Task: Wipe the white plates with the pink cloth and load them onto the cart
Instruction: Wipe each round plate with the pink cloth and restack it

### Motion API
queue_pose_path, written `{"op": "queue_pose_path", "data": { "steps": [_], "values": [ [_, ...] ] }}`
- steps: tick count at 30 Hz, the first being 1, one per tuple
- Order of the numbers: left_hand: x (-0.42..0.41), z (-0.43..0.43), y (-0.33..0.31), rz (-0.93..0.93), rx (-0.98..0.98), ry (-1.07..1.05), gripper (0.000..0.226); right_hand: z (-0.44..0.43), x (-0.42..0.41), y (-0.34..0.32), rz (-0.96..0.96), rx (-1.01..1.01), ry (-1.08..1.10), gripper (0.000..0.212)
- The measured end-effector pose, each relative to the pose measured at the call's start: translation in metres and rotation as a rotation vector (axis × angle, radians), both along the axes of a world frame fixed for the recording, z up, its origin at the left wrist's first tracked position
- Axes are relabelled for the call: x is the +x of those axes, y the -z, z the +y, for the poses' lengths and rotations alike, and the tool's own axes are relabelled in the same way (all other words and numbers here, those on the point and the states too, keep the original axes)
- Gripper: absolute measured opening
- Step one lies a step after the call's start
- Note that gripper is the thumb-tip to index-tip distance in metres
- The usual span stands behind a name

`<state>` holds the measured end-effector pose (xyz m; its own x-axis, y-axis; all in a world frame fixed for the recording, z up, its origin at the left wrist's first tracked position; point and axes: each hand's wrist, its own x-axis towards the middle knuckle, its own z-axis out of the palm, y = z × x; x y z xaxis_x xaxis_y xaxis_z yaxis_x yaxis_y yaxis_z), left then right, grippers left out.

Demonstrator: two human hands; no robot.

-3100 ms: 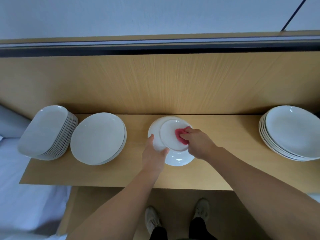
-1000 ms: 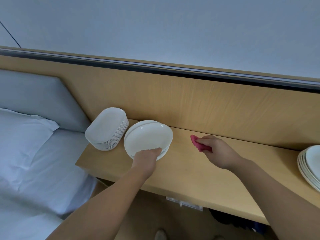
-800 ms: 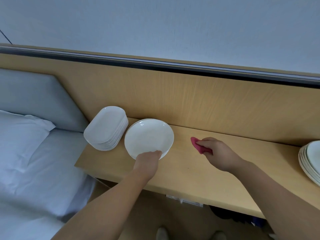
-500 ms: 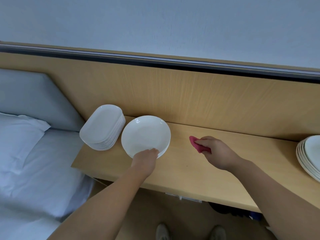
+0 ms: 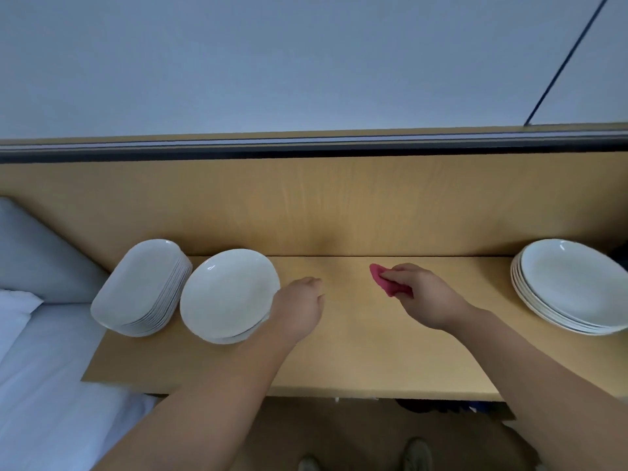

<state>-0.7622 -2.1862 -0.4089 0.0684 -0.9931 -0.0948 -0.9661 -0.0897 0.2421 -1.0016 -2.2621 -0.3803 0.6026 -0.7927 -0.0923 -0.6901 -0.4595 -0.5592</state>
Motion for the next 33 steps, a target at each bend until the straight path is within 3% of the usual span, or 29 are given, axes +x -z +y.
{"op": "queue_pose_path", "data": {
  "steps": [18,25,33],
  "values": [
    [-0.263,-0.14,-0.004,0.041,-0.046,0.385,0.027,-0.044,-0.264,-0.006,-0.037,0.049,0.467,0.04],
    [-0.319,-0.177,0.008,0.06,0.035,0.351,0.022,-0.074,-0.316,0.018,-0.044,0.114,0.508,0.031],
    [-0.356,-0.215,0.029,0.057,0.144,0.25,0.03,-0.102,-0.333,0.034,-0.018,0.158,0.461,0.036]
  ]
}}
